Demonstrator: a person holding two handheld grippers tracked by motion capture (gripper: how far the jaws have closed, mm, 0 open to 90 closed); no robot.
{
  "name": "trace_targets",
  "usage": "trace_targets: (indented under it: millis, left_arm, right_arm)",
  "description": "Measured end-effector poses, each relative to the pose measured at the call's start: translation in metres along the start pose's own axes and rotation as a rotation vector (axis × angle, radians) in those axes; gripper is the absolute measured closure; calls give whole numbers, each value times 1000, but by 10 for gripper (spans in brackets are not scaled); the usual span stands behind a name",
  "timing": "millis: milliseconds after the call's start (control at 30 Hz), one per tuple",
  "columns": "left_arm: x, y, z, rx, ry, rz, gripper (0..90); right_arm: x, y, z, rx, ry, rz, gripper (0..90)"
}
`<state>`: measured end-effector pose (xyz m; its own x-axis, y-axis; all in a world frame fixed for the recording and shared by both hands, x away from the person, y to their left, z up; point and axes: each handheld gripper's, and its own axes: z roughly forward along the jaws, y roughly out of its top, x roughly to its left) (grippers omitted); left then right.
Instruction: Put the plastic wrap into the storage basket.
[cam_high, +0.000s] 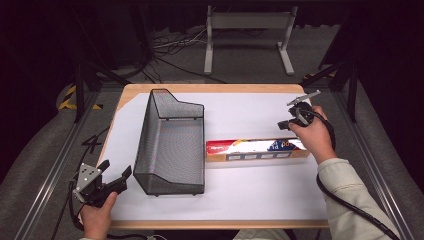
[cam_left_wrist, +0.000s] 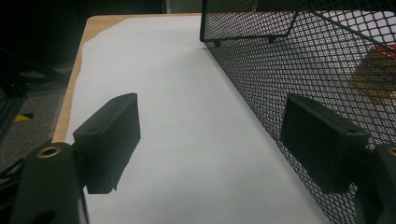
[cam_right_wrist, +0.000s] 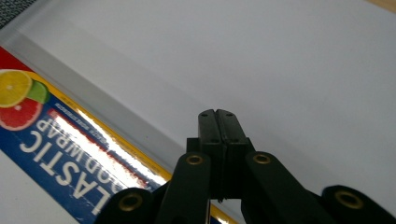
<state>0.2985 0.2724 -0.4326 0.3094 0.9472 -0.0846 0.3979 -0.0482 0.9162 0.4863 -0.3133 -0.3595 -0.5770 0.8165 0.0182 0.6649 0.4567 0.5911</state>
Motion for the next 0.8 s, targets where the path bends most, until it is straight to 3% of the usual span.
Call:
trace_targets:
  millis: [233,333,533,667,800]
  left_arm:
    - [2,-2,-4,-1,12,-8,209]
    - [2,-2,-5,2,15,-9,208]
    - [4,-3,-5,3,16,-16,209]
    - [3,-3,-4,4,12,-9,209]
    - [1,-2,-3,6,9,-6,208]
  right_arm:
    - [-13,-9,12,69,-32,32,900]
    - [-21,-14,17,128,-57,45,900]
    - [-27,-21,21,211,-58,85,900]
    - [-29,-25,18,218,-43,115,900]
    - [-26,-27,14,246,-42,108,900]
